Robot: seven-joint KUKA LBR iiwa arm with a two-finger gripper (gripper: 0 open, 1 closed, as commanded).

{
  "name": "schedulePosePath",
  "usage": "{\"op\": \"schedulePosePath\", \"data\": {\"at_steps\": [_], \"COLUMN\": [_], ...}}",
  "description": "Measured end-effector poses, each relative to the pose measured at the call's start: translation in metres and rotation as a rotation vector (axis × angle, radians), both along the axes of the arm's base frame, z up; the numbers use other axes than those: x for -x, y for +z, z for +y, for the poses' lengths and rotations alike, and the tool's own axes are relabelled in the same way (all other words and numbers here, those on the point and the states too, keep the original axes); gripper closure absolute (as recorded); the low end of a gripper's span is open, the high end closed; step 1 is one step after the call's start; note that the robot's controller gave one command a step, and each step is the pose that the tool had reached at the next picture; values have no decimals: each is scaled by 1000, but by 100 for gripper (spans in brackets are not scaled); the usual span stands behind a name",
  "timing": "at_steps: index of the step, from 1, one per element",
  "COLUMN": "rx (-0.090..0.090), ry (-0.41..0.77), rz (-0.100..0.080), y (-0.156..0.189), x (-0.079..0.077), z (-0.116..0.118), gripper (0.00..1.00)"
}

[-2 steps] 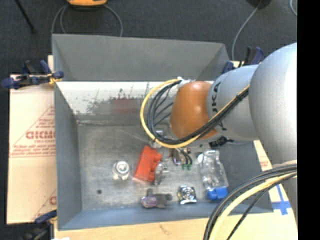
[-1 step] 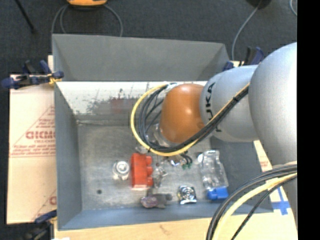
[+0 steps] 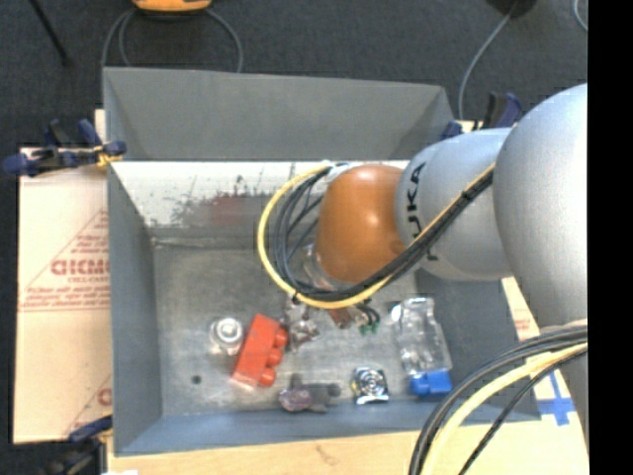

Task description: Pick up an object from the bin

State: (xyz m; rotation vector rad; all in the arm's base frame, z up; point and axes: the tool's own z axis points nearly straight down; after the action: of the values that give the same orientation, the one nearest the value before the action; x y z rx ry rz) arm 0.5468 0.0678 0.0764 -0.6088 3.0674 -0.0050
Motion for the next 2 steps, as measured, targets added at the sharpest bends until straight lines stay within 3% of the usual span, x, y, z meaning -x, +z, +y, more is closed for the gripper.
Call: {"op": "schedulePosePath", "data": {"at_steps": [1,2], "rx": [1,1], "ry": [1,257], "rz": [6,-20], "y": [-3,0], "x": [2,59], "z": [0,41], "gripper": [0,0]}}
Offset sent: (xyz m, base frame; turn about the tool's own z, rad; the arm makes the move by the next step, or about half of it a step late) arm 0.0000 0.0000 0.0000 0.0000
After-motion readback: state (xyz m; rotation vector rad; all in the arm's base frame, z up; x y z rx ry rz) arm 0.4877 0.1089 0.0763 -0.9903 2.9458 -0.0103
